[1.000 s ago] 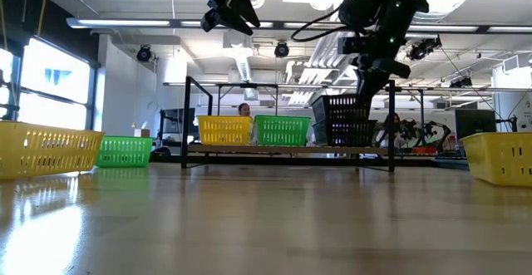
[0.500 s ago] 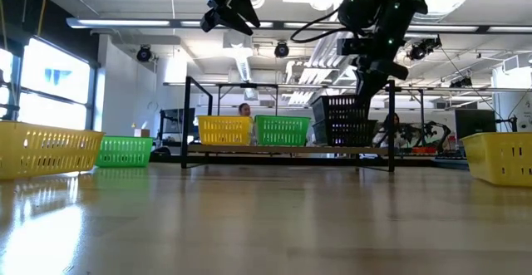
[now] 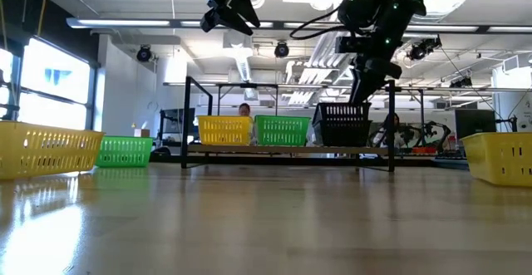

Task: Stack baskets on shelf by color
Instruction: Stack the left black bin on the other black bin on the shelf

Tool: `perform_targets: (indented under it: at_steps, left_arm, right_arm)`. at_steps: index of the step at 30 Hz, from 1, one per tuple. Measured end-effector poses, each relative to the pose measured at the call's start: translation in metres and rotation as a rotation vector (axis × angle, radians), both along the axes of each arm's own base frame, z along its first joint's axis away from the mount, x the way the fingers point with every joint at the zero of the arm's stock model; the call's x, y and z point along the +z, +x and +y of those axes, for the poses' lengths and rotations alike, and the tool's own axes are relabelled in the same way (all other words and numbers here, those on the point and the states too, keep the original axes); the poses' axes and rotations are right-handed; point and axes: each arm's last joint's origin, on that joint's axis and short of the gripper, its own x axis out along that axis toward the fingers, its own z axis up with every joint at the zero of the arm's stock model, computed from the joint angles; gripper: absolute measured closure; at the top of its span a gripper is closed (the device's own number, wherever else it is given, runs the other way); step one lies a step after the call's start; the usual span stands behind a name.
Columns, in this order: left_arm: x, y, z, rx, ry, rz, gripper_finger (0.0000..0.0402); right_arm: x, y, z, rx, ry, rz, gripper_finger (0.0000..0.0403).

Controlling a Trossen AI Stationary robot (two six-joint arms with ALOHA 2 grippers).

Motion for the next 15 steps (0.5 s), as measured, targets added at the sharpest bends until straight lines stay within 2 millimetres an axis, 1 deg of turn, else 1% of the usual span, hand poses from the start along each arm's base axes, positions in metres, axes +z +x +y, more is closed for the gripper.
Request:
perform_targets:
  at_steps: [9, 15]
  left_arm:
    - [0.0, 0.0, 0.0, 0.0, 0.0, 0.0, 0.0267]
    - [0.0, 0.0, 0.0, 0.0, 0.0, -0.001, 0.0267]
  right_arm:
    - [-0.004, 0.004, 0.001, -0.06, 0.093, -0.051, 0.0307]
    - [-0.017, 0.008, 0.0, -0.068, 0.171, -0.004, 0.0307]
